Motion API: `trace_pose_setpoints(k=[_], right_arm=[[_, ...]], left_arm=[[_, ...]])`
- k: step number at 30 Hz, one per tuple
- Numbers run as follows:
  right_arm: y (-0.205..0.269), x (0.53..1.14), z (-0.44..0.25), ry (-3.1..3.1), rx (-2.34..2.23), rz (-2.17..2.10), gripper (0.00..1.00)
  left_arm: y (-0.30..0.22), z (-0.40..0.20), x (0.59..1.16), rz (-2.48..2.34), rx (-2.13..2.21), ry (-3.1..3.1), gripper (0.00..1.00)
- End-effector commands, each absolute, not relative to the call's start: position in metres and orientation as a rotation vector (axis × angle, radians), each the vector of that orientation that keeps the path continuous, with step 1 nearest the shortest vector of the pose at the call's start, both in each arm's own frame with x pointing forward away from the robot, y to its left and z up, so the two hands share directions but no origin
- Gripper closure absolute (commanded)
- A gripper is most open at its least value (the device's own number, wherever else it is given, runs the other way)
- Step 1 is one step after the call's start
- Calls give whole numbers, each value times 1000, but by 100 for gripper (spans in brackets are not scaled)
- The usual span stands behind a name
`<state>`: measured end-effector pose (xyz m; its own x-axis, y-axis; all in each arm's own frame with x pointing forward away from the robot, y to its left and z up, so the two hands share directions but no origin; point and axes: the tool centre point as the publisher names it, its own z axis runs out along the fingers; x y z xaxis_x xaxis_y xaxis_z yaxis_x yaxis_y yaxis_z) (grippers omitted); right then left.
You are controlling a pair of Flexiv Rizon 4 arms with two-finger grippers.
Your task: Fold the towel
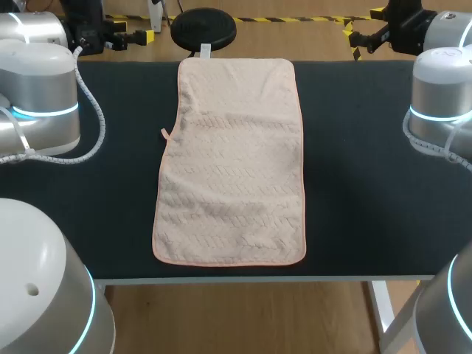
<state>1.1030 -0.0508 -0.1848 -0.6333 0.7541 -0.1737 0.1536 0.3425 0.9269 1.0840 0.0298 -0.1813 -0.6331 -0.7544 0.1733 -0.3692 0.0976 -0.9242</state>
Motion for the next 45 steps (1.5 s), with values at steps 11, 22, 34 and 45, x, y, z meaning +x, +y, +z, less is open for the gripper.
trace_pose_setpoints(k=[11, 22, 34, 45], right_arm=[[-51, 1103, -184, 2012, 790, 1294, 0], [-51, 1103, -184, 2012, 790, 1294, 0], [-32, 1099, -193, 2224, 676, 871, 0], [-12, 1096, -210, 2413, 623, 575, 0]], left_arm=[[30, -182, 1084, -1549, -1105, 2036, 0], [30, -182, 1084, -1549, -1105, 2036, 0], [28, -189, 1084, -1194, -1129, 2160, 0], [26, -214, 1066, -707, -928, 2460, 0]])
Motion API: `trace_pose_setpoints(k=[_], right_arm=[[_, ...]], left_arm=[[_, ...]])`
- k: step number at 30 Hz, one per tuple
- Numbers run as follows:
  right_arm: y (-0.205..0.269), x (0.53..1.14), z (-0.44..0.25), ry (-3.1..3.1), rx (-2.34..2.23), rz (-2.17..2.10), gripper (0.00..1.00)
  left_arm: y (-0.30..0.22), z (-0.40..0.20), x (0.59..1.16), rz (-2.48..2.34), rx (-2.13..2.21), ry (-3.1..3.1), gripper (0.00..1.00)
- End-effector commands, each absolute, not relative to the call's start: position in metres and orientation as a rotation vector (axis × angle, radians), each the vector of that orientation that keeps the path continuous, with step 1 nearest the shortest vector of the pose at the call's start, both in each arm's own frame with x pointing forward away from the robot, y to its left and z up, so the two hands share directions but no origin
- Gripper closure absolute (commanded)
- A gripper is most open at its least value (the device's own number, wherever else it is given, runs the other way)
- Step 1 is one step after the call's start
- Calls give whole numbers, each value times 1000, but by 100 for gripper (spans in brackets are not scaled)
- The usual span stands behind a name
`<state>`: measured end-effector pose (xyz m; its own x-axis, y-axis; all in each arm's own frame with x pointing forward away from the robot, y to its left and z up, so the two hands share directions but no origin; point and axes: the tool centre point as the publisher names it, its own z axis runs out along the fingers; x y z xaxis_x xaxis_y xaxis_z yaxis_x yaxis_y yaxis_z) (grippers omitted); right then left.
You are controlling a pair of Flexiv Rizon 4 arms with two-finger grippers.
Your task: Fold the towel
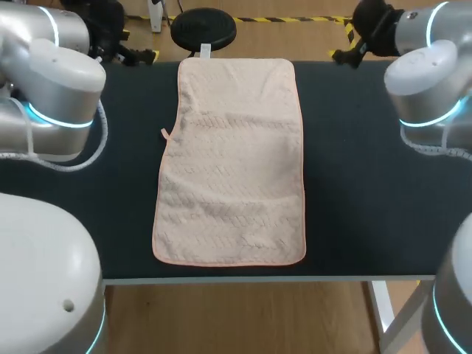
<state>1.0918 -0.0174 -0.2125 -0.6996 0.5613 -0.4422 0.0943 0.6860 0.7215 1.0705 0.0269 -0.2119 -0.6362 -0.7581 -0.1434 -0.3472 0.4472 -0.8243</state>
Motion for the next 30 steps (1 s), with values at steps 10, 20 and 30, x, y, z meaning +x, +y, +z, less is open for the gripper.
trace_pose_setpoints(k=[10, 20, 30], right_arm=[[18, 1084, -245, 2643, 491, 307, 0], [40, 1071, -291, 2797, 475, 182, 0], [64, 1063, -335, 2849, 458, 48, 0]], left_arm=[[31, -243, 1050, -336, -732, 2664, 0], [30, -278, 1042, -104, -517, 2814, 0], [17, -326, 1039, 34, -339, 2873, 0]])
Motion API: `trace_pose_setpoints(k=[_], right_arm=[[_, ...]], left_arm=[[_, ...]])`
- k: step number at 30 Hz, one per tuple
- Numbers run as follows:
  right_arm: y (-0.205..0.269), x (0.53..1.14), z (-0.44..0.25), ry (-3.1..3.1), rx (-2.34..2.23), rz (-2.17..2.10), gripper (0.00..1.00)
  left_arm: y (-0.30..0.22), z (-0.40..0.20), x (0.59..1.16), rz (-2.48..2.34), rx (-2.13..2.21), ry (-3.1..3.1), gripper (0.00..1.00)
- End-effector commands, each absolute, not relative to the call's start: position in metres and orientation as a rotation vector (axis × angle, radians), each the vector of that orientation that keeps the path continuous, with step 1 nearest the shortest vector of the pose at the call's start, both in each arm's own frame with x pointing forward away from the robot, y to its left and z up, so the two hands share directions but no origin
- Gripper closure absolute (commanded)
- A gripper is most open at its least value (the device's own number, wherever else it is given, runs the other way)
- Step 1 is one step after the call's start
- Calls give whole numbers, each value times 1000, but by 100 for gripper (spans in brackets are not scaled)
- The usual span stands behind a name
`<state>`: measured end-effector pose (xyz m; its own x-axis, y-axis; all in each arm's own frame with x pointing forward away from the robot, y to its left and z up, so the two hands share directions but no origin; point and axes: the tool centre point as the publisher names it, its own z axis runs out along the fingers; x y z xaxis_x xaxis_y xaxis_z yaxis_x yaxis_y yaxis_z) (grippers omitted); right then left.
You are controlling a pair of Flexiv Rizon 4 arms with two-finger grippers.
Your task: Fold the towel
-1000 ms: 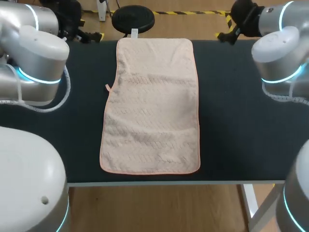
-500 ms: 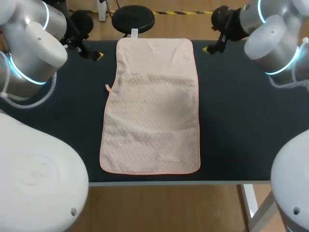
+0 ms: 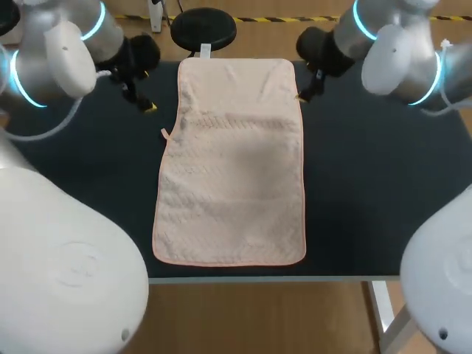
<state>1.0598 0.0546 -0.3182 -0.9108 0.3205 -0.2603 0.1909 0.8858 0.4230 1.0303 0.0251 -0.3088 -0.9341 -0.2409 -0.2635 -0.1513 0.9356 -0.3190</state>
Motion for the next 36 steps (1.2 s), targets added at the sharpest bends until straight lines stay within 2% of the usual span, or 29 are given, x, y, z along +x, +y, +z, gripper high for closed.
trace_pose_setpoints(k=[1, 10, 22, 36], right_arm=[[65, 1061, -339, 2866, 438, 37, 0], [62, 1050, -369, 3011, 338, -29, 0], [56, 1042, -388, 3078, 259, -93, 0], [55, 1041, -400, 3095, 139, 46, 0]], left_arm=[[16, -331, 1037, 45, -295, 2864, 0], [6, -358, 1027, 31, -41, 2886, 0], [-9, -367, 1033, -87, -16, 2945, 0], [-18, -383, 1034, -240, 3, 2931, 0]])
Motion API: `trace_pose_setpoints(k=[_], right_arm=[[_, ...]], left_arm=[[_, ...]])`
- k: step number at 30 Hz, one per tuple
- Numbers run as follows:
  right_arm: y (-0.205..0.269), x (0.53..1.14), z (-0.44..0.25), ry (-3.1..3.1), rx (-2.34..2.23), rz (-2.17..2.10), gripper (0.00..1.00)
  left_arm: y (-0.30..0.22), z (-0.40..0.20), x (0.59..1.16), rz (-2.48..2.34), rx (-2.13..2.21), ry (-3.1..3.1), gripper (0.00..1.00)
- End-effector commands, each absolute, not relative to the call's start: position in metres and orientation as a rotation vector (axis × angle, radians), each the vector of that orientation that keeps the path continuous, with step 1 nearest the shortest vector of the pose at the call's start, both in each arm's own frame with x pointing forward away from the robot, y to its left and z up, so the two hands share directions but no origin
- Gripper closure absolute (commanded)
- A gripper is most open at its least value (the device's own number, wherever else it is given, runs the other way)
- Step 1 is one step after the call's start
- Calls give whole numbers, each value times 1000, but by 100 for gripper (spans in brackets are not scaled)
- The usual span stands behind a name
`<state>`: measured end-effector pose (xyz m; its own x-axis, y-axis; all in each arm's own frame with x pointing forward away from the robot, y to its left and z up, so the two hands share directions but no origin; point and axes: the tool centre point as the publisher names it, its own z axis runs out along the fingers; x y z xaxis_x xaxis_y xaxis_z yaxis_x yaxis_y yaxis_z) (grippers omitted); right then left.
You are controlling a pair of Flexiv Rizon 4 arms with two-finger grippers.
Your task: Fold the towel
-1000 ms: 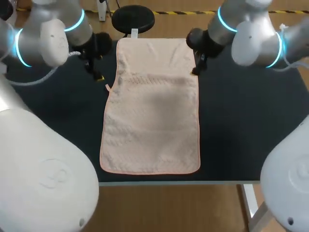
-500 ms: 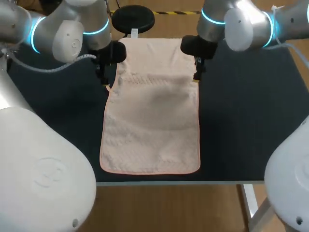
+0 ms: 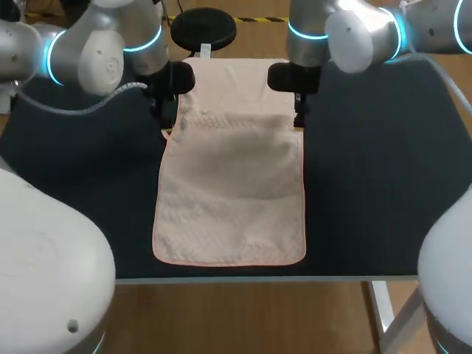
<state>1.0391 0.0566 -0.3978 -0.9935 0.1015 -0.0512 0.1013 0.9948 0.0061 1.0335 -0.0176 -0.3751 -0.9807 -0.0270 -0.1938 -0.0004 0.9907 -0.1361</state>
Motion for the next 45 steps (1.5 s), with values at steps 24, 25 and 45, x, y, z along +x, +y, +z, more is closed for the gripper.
trace_pose_setpoints(k=[24, 25, 45], right_arm=[[58, 1039, -416, 3122, -52, 189, 0], [58, 1039, -416, 3124, -51, 189, 0], [62, 1040, -422, 3145, -55, 204, 0]], left_arm=[[-29, -416, 1042, -316, 157, 2940, 0], [-29, -417, 1043, -319, 157, 2943, 0], [-31, -433, 1058, -341, 185, 2975, 0]])
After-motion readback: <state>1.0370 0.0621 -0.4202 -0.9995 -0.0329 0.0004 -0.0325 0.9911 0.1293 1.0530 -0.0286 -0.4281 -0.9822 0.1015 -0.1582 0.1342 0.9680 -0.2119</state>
